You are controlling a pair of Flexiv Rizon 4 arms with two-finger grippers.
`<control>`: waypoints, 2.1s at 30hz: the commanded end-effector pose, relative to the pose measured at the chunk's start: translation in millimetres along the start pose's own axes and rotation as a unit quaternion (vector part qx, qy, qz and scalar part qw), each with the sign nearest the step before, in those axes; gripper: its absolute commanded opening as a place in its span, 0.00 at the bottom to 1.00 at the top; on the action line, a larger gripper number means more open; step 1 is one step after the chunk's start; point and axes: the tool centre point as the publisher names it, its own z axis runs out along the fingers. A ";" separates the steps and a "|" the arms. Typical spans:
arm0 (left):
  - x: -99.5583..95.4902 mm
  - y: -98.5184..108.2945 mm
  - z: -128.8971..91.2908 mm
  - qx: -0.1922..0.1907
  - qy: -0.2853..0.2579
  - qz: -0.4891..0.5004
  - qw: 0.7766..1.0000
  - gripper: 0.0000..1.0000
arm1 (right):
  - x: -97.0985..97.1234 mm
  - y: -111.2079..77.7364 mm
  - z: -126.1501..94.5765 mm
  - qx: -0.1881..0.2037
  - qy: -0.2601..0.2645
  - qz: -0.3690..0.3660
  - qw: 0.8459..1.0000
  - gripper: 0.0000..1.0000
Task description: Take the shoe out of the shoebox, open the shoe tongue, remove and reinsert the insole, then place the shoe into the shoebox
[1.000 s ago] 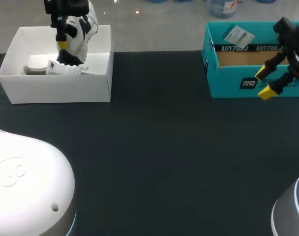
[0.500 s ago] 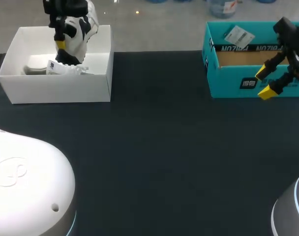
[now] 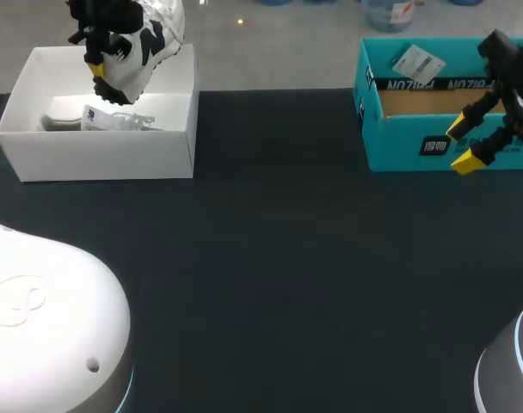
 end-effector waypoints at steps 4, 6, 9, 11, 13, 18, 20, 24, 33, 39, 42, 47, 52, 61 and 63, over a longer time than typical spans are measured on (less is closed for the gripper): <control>-14.1 19.3 2.0 -0.007 -0.021 0.075 0.997 0.00 | -1.5 0.6 0.7 0.002 0.001 0.000 1.000 1.00; -17.5 26.9 -1.4 -0.014 -0.036 0.097 0.994 0.00 | -1.5 0.6 0.7 0.002 0.001 0.000 1.000 1.00; -22.5 38.0 -6.8 -0.017 -0.048 0.146 0.988 0.00 | -1.5 0.6 0.7 0.002 0.001 0.000 1.000 1.00; -24.2 43.7 -9.8 -0.032 -0.068 0.181 0.981 0.00 | -1.5 0.6 0.7 0.002 0.001 0.000 1.000 1.00; -25.5 49.6 -12.5 -0.020 -0.073 0.236 0.969 0.00 | -1.5 0.6 0.7 0.002 0.001 0.000 1.000 1.00; -20.1 61.9 -18.8 -0.037 -0.091 0.337 0.937 0.00 | -1.5 0.6 0.7 0.002 0.001 0.000 1.000 1.00; -19.2 66.5 -19.8 -0.047 -0.095 0.367 0.924 0.00 | -1.5 0.6 0.7 0.002 0.001 0.000 1.000 1.00; -11.3 76.4 -22.1 -0.055 -0.101 0.422 0.899 0.00 | -1.5 0.6 0.7 0.002 0.001 0.000 1.000 1.00; -8.7 80.4 -23.0 -0.063 -0.091 0.447 0.887 0.00 | -1.5 0.6 0.7 0.002 0.001 0.000 1.000 1.00; -8.7 80.4 -23.0 -0.063 -0.091 0.447 0.887 0.00 | -1.5 0.6 0.7 0.002 0.001 0.000 1.000 1.00; -8.7 80.4 -23.0 -0.063 -0.091 0.447 0.887 0.00 | -1.5 0.6 0.7 0.002 0.001 0.000 1.000 1.00; -8.7 80.4 -23.0 -0.063 -0.091 0.447 0.887 0.00 | -1.5 0.6 0.7 0.002 0.001 0.000 1.000 1.00; -16.1 83.4 -26.2 -0.106 -0.085 0.469 0.873 0.00 | -1.5 0.6 0.7 0.002 0.001 0.000 1.000 1.00; -31.8 111.4 -20.4 -0.143 -0.049 0.488 0.859 0.00 | -1.5 0.6 0.7 0.002 0.001 0.000 1.000 1.00; -32.7 119.8 -16.3 -0.142 -0.038 0.483 0.863 0.00 | -1.5 0.6 0.7 0.002 0.001 0.000 1.000 1.00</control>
